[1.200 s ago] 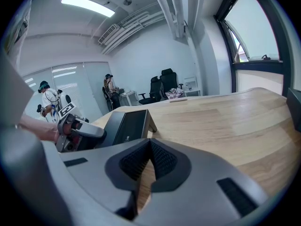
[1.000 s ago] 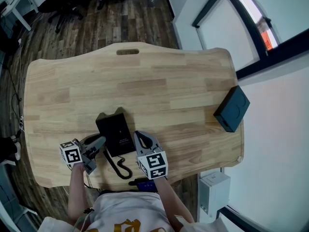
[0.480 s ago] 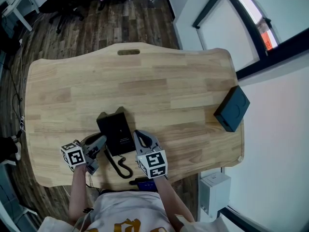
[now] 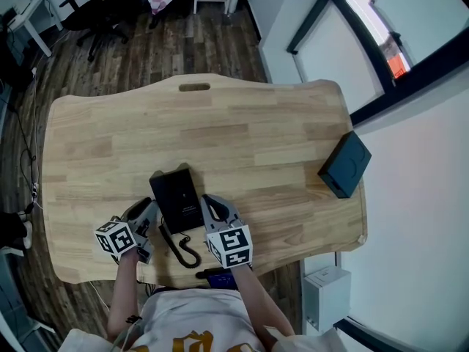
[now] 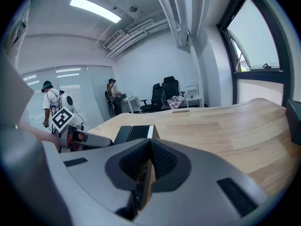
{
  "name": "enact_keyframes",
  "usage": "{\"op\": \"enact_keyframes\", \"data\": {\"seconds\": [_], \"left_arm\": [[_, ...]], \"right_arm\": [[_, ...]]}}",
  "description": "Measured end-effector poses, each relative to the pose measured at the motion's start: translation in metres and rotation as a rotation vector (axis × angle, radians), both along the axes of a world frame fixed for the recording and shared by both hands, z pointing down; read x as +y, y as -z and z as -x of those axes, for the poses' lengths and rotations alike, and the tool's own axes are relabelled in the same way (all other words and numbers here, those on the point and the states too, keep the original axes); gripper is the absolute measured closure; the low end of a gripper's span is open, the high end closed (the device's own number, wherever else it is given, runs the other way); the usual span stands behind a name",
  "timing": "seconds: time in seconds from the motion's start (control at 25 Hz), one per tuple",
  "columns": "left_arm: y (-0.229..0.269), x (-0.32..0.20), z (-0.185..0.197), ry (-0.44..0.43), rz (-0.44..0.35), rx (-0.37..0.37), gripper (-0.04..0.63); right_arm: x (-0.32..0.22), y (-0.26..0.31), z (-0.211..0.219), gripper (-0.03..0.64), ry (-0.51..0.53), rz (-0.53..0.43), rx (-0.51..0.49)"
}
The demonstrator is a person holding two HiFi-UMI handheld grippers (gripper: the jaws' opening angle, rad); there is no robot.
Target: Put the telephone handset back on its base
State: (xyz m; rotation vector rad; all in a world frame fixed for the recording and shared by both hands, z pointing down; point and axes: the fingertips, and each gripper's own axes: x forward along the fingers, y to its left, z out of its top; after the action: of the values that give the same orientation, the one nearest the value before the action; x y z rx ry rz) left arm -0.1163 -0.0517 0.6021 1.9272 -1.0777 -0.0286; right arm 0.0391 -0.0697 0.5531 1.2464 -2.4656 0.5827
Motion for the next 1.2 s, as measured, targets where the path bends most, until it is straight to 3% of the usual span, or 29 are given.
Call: {"op": "enact_keyframes", "data": {"seconds": [0.12, 0.32, 0.52, 0.8, 1.2], "left_arm": [[0.018, -0.002, 0.019, 0.091, -0.079, -0.122, 0.483], [0.061, 0.002, 0.021, 0.126, -0.213, -0.258, 0.499], [0.107, 0.012, 0.017, 0.144, -0.330, -0.293, 0.592], [0.152, 0.029, 0.009, 0.118, -0.437, -0.388, 0.592], [0.180, 0.054, 0.006, 0.122, -0.497, -0.374, 0.592]], "right_arm": [[0.004, 0.016, 0.001, 0.611, -0.001, -0.035, -0.006], [0.012, 0.041, -0.001, 0.611, -0.016, -0.095, -0.010], [0.026, 0.065, 0.000, 0.612, -0.021, -0.147, -0.012], [0.050, 0.095, 0.005, 0.611, -0.025, -0.222, -0.005], [0.072, 0.124, 0.007, 0.612, -0.036, -0.305, 0.032]]}}
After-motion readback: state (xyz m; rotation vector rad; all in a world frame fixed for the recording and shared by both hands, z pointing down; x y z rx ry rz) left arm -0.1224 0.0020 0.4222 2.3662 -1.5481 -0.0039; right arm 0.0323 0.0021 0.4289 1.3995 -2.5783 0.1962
